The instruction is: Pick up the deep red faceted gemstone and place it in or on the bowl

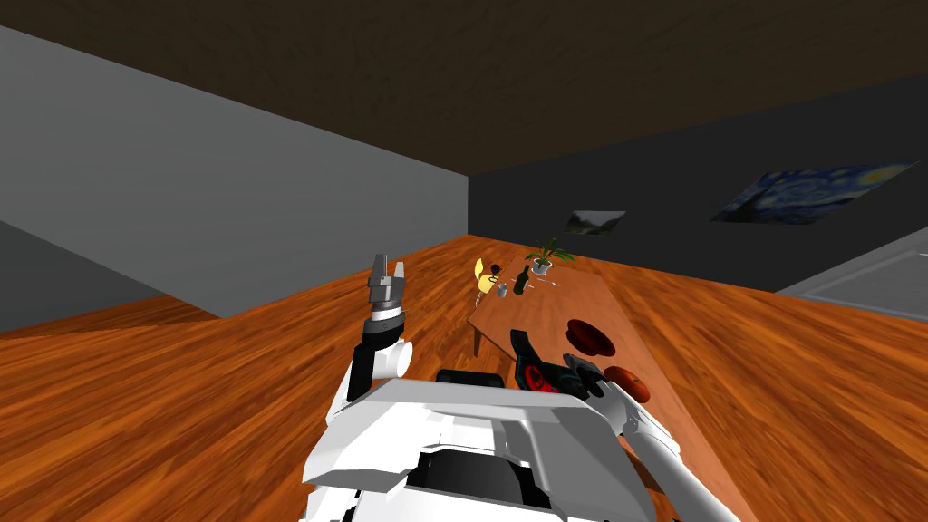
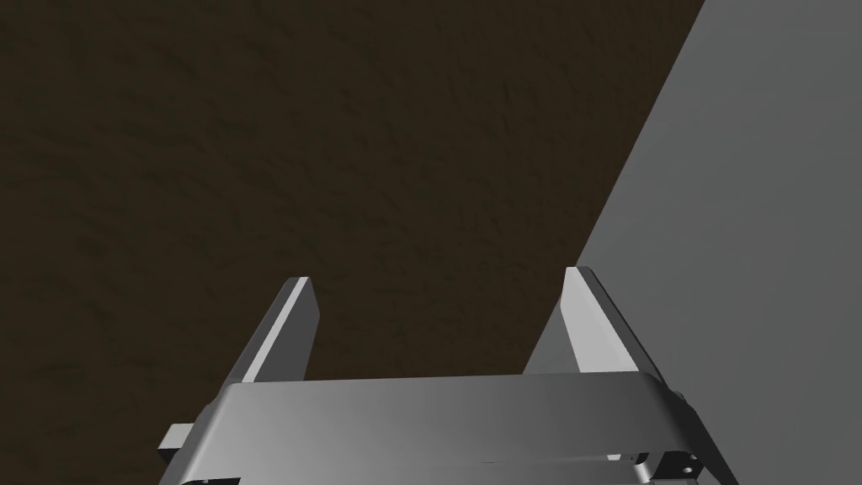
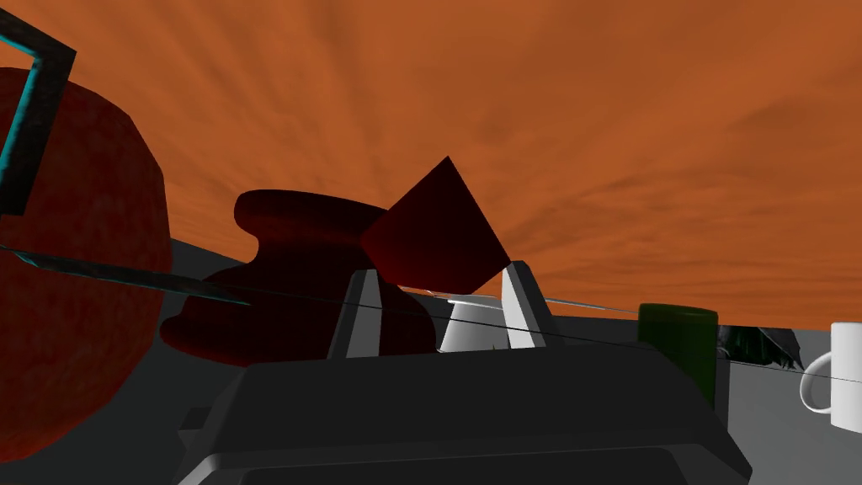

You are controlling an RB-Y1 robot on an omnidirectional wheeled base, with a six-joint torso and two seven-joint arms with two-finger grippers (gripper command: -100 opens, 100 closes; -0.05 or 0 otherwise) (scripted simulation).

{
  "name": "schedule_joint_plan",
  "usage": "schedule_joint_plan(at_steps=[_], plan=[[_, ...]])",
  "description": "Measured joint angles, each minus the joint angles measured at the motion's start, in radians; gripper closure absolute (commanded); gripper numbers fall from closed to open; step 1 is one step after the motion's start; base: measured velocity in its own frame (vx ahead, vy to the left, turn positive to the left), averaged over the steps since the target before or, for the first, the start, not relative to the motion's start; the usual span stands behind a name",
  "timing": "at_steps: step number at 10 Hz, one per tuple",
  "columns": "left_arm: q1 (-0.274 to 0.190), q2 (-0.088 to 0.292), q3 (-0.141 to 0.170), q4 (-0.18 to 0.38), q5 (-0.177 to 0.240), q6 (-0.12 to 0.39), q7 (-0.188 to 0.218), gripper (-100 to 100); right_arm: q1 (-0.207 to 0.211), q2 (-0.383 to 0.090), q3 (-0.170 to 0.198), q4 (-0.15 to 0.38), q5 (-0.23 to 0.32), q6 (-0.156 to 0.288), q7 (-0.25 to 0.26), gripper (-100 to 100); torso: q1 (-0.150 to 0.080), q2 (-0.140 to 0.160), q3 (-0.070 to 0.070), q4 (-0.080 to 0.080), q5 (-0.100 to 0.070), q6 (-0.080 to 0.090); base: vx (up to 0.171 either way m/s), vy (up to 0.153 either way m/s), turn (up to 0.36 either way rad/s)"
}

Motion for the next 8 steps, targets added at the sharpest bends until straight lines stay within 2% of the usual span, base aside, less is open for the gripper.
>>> schedule_joint_plan(at_steps=[2,3,4,6,7,8], plan=[[0.000,0.000,0.000,0.000,0.000,0.000,0.000,0,0.000,0.000,0.000,0.000,0.000,0.000,0.000,100,-0.001,0.000,0.000,0.000,0.000,0.000,0.000,0.000,0.000],[0.000,0.000,0.000,0.000,0.000,0.000,0.000,0,0.000,0.000,0.000,0.000,0.000,0.000,0.000,0,-0.001,0.000,0.000,0.000,0.000,0.000,0.000,0.000,0.000],[0.000,0.000,0.000,0.000,0.000,0.000,0.000,0,0.000,0.000,0.000,0.000,0.000,0.000,0.000,100,-0.001,0.000,0.000,0.000,0.000,0.000,-0.069,0.040,0.142],[0.000,0.000,0.000,0.000,0.000,0.000,0.000,0,0.017,-0.044,0.027,-0.006,-0.046,0.003,-0.019,100,0.003,0.006,0.003,0.001,0.000,0.000,-0.078,0.054,0.080],[0.000,0.000,0.000,0.000,0.000,0.000,0.000,0,0.018,-0.047,0.029,-0.006,-0.049,0.003,-0.022,0,0.001,0.004,0.002,0.000,-0.001,0.001,-0.007,0.006,-0.005],[0.000,0.000,0.000,0.000,0.000,0.000,0.000,0,0.018,-0.047,0.029,-0.006,-0.049,0.003,-0.022,100,0.000,0.002,0.001,0.000,-0.001,0.001,-0.114,0.066,0.114]])
